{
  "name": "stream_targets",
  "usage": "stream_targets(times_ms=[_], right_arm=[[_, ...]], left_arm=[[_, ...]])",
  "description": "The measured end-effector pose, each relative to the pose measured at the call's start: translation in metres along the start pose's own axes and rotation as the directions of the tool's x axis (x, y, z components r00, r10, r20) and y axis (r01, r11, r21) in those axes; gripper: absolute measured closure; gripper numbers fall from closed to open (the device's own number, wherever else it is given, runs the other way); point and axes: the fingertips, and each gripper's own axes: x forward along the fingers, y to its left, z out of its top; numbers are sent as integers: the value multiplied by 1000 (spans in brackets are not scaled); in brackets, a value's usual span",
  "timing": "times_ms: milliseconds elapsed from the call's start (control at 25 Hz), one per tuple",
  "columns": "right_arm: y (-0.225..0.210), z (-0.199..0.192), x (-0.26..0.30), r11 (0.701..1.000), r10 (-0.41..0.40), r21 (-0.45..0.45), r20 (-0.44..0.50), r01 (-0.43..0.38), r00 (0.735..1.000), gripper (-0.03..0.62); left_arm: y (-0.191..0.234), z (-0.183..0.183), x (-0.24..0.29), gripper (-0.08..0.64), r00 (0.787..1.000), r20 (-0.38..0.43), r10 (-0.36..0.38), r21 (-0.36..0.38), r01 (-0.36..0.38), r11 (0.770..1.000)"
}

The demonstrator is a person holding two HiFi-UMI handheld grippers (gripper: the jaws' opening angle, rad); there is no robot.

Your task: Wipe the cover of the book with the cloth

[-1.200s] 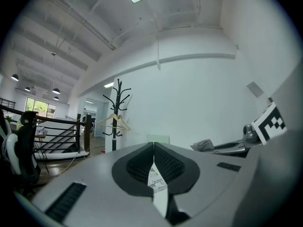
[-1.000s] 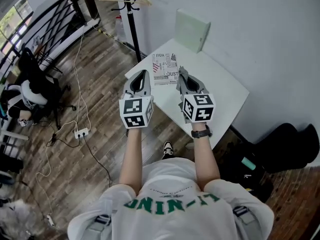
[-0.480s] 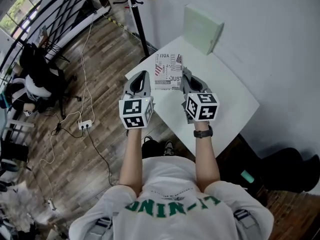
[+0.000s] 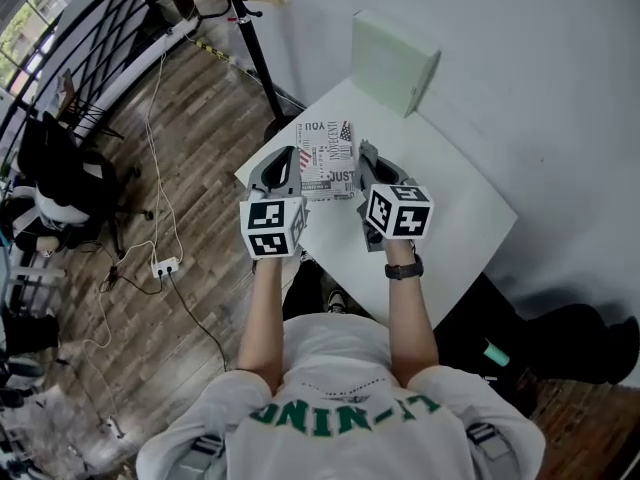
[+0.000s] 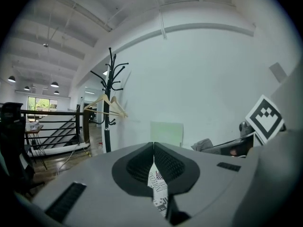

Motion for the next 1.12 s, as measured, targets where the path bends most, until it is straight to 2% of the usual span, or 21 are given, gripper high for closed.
stream_targets(times_ms=[120,320,520,600,680,760,880,1000,1040,1120], right_arm=[[-16,-1,31,997,-38,64,-40,40,998,551],[-21,-8,95,987,-22,155,-96,36,995,551],[-12,-31,175,994,50,106,-216,-28,975,549],[-3,-41,207,994,103,66,-254,-89,962,548],[9,-50,238,981,178,-21,-287,-192,941,548],[14,-60,268,970,206,-56,-336,-238,919,549],[11,-78,311,985,173,53,-441,-167,881,548],[17,-104,340,968,237,203,-570,-145,786,548],[18,-111,348,959,266,243,-588,-147,763,549],[14,-123,362,960,264,243,-607,-141,749,552]], left_arm=[[15,-6,27,543,999,-30,-17,-6,16,1000],[51,-20,73,543,996,-79,-31,-15,30,999],[88,-39,118,543,991,-125,-38,-23,35,999],[103,-47,131,543,989,-142,-37,-31,33,999],[118,-55,142,543,987,-159,-30,-45,23,999],[135,-63,152,543,984,-179,-20,-65,9,998],[164,-75,161,543,979,-205,-1,-91,-18,996],[185,-85,164,543,975,-222,18,-114,-44,993],[190,-88,165,543,974,-227,22,-121,-51,991],[198,-95,168,543,971,-239,28,-131,-61,990]])
